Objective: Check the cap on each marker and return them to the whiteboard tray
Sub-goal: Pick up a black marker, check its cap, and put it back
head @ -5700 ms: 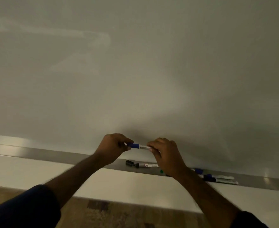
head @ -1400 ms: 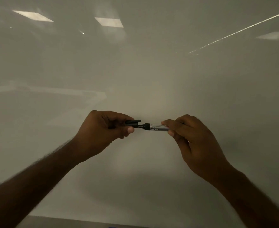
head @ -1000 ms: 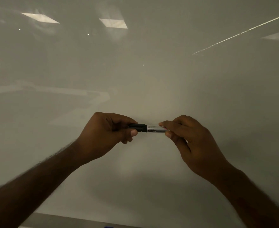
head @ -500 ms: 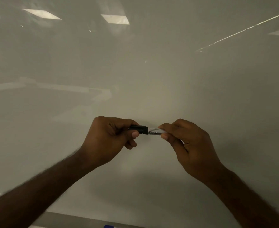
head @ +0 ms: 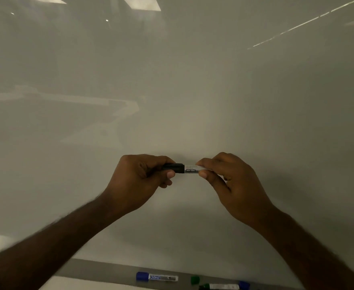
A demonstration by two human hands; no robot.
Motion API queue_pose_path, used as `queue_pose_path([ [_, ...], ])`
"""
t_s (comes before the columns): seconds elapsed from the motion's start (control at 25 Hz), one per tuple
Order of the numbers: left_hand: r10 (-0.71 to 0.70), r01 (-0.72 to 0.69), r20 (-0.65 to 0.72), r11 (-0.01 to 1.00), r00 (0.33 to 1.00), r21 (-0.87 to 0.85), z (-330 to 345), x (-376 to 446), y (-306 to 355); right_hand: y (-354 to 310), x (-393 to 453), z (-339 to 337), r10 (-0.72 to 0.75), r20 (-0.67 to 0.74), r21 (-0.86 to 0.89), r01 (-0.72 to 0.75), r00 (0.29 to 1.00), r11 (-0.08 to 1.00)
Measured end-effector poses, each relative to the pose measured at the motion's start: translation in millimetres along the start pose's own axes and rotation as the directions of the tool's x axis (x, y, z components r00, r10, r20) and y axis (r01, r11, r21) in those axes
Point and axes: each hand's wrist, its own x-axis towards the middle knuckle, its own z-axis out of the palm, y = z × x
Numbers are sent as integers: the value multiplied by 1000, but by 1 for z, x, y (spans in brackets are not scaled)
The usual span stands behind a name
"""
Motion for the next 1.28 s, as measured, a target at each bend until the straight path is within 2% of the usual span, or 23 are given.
queue_pose_path([
  [0.08,49,-57,54,986,997,159,0,-3,-16,9,-8,17,30,42,37,-31,999,999],
  [0.16,44,-65,89,968,995,244,2,-13,-36,16,-23,40,69,91,73,-76,993,994],
  [0.44,-64,16,190,969,980,246,33,-80,-121,27,-102,134,256,223,17,-266,941,964],
  [0.72,-279,150,296,908,913,392,82,-165,-211,27,-186,227,477,390,-101,-479,788,872],
  [0.88,-379,208,308,859,872,468,105,-203,-238,19,-212,265,557,419,-189,-531,717,826],
  [1.12,-492,326,311,828,813,457,117,-219,-259,15,-233,291,653,419,-266,-603,631,753],
  [1.28,-517,343,345,823,783,453,118,-215,-268,16,-236,297,661,459,-301,-597,593,744],
])
